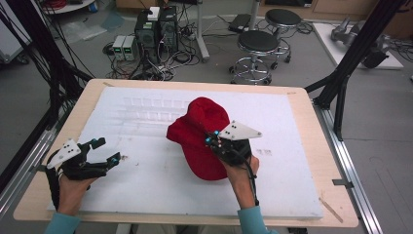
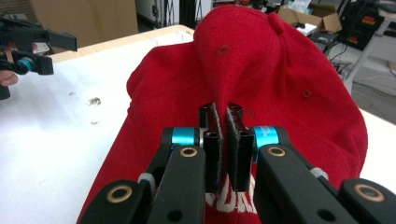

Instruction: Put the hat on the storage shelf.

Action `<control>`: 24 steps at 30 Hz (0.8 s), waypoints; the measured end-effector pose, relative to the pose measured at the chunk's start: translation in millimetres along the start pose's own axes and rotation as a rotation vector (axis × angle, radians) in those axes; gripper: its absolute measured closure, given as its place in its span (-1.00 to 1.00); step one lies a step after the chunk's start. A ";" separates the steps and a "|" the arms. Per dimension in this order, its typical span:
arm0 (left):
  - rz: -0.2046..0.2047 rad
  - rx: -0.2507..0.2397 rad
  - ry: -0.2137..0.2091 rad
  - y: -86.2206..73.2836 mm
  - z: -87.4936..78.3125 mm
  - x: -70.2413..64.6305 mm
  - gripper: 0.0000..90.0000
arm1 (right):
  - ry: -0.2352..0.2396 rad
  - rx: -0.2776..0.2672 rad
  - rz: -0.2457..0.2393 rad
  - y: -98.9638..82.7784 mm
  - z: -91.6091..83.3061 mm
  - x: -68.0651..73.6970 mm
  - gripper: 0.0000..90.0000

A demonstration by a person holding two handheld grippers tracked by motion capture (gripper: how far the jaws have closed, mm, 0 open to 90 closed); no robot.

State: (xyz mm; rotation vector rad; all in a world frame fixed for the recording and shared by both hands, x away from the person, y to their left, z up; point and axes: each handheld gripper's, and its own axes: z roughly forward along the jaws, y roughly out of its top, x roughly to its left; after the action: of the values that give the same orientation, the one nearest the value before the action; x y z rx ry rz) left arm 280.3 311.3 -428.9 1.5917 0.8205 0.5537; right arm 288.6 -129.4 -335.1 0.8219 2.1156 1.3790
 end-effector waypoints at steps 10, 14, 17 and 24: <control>-0.026 0.140 -0.068 18.5 9.6 -12.0 -0.71 | 0.024 -0.013 0.002 9.7 6.4 -1.3 0.92; -0.045 0.163 -0.118 28.1 14.6 -19.5 -0.71 | 0.034 -0.020 0.003 17.0 9.8 -0.7 0.92; -0.065 0.194 -0.127 34.9 21.0 -25.3 -0.75 | 0.036 -0.021 -0.004 19.3 11.7 0.0 0.92; -0.094 0.215 -0.194 50.6 35.8 -39.8 -0.80 | 0.044 -0.035 -0.016 25.9 19.8 7.2 0.92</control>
State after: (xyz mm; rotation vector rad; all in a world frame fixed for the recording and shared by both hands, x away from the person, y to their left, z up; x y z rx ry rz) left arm 291.7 255.4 -382.4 1.7611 0.8233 0.2448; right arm 302.7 -103.7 -319.1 0.7656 2.1200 1.4342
